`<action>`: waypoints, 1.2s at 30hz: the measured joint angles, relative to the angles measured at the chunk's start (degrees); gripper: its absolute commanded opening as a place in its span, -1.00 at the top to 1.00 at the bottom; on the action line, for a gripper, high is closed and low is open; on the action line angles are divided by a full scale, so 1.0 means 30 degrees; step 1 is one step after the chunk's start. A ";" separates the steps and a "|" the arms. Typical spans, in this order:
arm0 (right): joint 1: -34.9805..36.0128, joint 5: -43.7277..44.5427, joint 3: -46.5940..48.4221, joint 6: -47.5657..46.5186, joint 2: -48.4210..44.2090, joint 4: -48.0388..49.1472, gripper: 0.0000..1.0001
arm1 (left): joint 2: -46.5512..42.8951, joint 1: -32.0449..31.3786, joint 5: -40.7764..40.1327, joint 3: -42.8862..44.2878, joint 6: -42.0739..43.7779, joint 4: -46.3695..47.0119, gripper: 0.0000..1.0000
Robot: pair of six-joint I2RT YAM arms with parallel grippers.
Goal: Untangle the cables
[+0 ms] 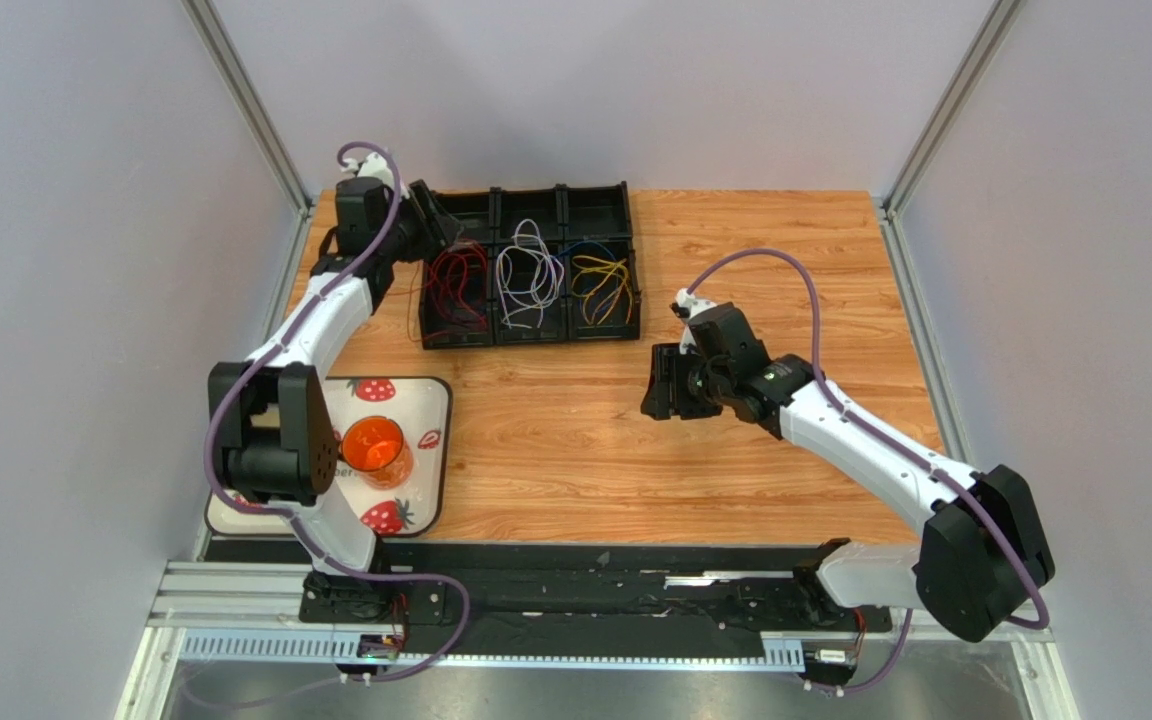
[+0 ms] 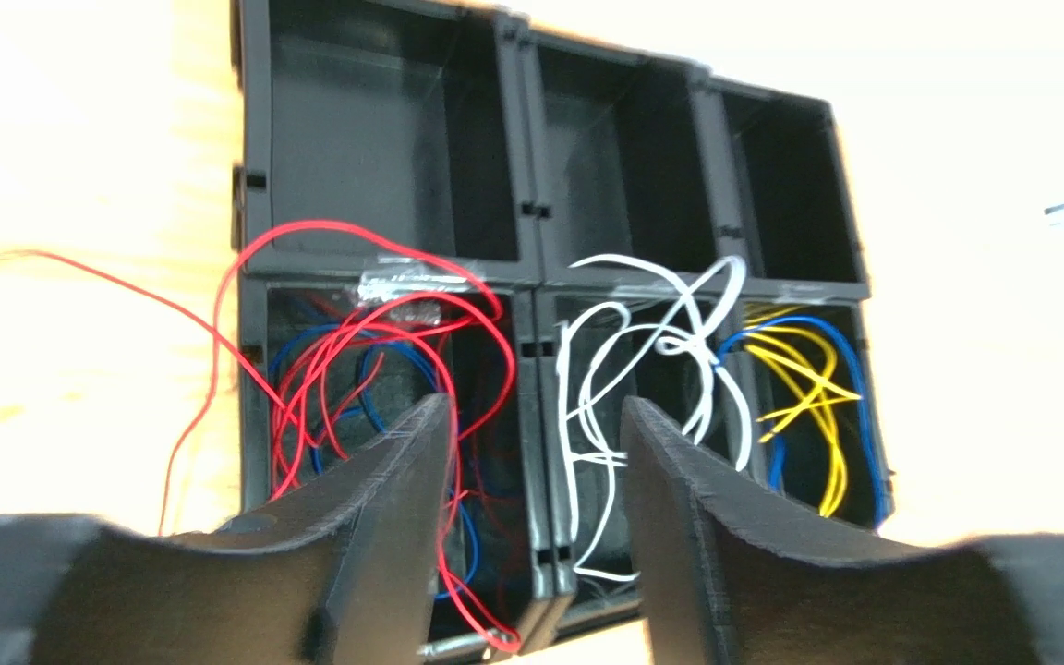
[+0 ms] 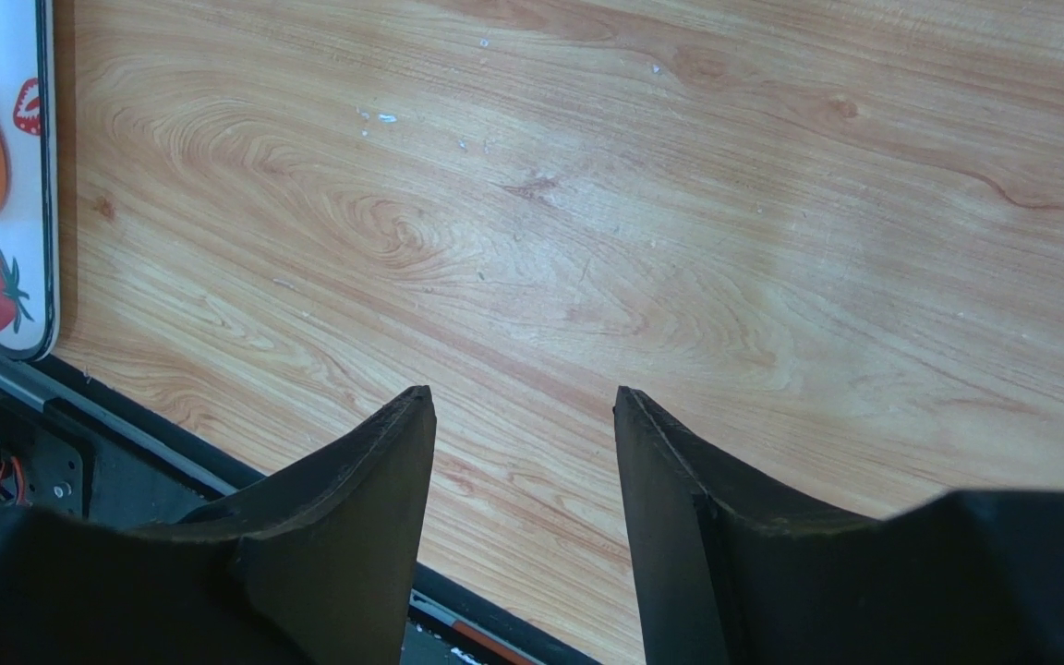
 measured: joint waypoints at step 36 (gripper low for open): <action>0.1180 0.2208 0.1195 0.0146 -0.3373 -0.0750 -0.08 | -1.9853 -0.2790 -0.1086 -0.8349 0.1151 -1.1759 -0.81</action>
